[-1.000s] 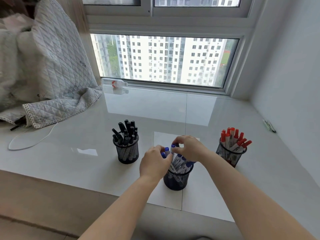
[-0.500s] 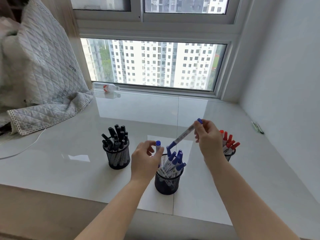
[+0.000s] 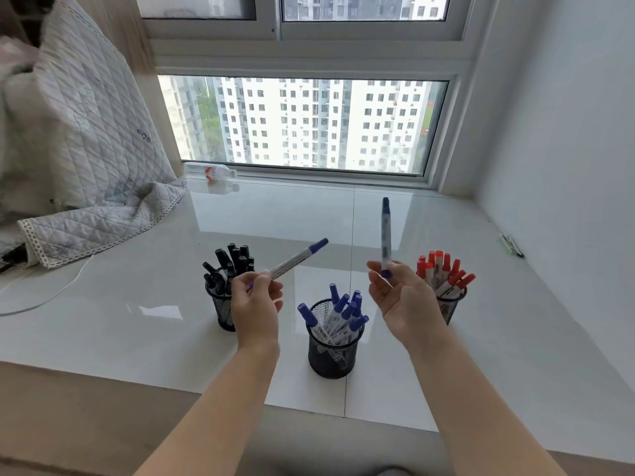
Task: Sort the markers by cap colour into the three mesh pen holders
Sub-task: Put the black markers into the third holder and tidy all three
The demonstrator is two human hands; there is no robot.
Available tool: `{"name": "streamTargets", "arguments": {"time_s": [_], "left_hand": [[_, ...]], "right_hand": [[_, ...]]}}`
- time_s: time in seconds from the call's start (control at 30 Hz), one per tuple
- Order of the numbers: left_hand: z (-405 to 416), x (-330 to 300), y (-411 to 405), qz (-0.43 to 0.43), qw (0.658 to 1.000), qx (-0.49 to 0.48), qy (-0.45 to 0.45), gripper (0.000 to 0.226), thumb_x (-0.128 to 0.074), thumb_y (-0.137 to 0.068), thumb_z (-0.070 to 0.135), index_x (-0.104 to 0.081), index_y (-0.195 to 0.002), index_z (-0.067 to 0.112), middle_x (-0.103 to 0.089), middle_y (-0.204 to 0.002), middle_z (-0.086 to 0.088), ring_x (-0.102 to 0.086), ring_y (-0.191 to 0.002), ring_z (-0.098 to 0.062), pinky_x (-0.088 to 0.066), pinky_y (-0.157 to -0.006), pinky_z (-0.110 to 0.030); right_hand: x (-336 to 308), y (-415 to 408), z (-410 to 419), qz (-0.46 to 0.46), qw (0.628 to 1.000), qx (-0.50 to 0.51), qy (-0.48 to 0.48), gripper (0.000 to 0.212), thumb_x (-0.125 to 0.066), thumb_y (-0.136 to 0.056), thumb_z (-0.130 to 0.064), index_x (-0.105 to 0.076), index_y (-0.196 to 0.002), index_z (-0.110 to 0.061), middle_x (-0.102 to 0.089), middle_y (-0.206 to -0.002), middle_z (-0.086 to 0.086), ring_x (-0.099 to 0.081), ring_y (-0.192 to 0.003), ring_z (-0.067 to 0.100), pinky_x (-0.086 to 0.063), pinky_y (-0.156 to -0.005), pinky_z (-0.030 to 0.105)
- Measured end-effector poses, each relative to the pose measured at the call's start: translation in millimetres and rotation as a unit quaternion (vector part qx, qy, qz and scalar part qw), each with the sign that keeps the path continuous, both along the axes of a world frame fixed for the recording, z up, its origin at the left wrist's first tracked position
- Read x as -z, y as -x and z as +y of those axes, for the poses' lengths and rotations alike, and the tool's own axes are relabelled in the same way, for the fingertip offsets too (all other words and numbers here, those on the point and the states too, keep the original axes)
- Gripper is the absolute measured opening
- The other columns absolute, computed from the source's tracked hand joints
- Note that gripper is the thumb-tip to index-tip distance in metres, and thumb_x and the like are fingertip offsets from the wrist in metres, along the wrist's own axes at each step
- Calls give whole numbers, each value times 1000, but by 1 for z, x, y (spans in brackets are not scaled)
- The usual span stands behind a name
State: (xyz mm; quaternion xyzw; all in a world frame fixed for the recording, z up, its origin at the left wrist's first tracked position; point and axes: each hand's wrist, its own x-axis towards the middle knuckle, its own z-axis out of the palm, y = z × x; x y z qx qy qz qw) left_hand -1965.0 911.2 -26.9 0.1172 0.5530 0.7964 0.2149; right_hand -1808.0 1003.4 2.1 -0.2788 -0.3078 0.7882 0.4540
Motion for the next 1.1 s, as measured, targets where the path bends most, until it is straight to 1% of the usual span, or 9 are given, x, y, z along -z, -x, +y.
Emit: {"name": "streamTargets", "arguments": {"time_s": [0.13,0.3,0.4,0.57,0.7,0.83,0.97,1.03,1.1], "left_hand": [[-4,9,-6,-106,992,57,-19,7,-52,-89,19,-54,-84,22,-64,-58,10,-57,-59,-4,-44,-60,-22],[-7,14,-15,-185,969,152,-56,9,-47,-94,19,-55,-98,22,-71,-68,5,-60,-60,-3,-47,-57,-20],[-8,12,-18,-108,979,174,-23,15,-45,-95,17,-57,-102,24,-73,-76,8,-64,-68,-3,-46,-66,-24],[-9,10,-20,-25,986,165,-9,11,-45,-96,14,-54,-101,19,-74,-82,5,-68,-76,-5,-50,-69,-24],[-10,17,-20,42,990,131,20,7,-45,-96,16,-50,-95,20,-72,-87,4,-69,-83,-11,-49,-68,-23],[-10,25,-20,124,985,106,51,15,-44,-96,29,-52,-85,23,-73,-85,11,-69,-84,-8,-47,-68,-22],[-4,27,-19,179,974,109,89,19,-46,-94,33,-57,-80,26,-71,-78,17,-67,-82,-3,-50,-76,-27],[-2,30,-18,191,968,116,112,21,-49,-93,35,-60,-77,27,-68,-70,18,-64,-79,-3,-49,-77,-27],[-2,33,-18,219,959,117,135,24,-52,-91,37,-61,-73,25,-64,-60,21,-58,-65,5,-44,-68,-12]], "right_hand": [[4,3,-4,-7,999,-20,-24,17,-48,-92,-3,-50,-100,-18,-71,-75,2,-64,-66,12,-50,-60,22],[8,6,-11,-143,979,7,-146,15,-49,-93,-4,-46,-96,-18,-70,-86,5,-64,-81,19,-51,-73,30],[10,9,-19,-220,956,10,-192,9,-45,-96,-17,-52,-90,-17,-69,-91,7,-63,-85,22,-53,-65,25],[21,8,-29,-309,903,62,-293,14,-49,-95,-23,-61,-89,-19,-62,-75,-5,-59,-56,-5,-43,-48,7],[33,8,-34,-367,854,77,-361,5,-58,-89,-17,-57,-93,-21,-64,-78,-10,-62,-70,-1,-45,-55,6],[45,8,-38,-408,812,106,-403,30,-65,-82,-11,-44,-99,-24,-62,-84,-10,-60,-72,-1,-49,-62,11],[53,11,-41,-432,793,151,-403,48,-67,-79,-8,-38,-115,-20,-57,-78,-14,-59,-66,7,-56,-66,36],[54,12,-42,-433,779,177,-417,66,-69,-77,-7,-32,-129,-22,-52,-75,-17,-60,-66,9,-56,-62,35],[54,11,-43,-428,763,192,-445,84,-72,-75,-5,-23,-140,-24,-49,-79,-17,-60,-65,8,-54,-57,26]]}}
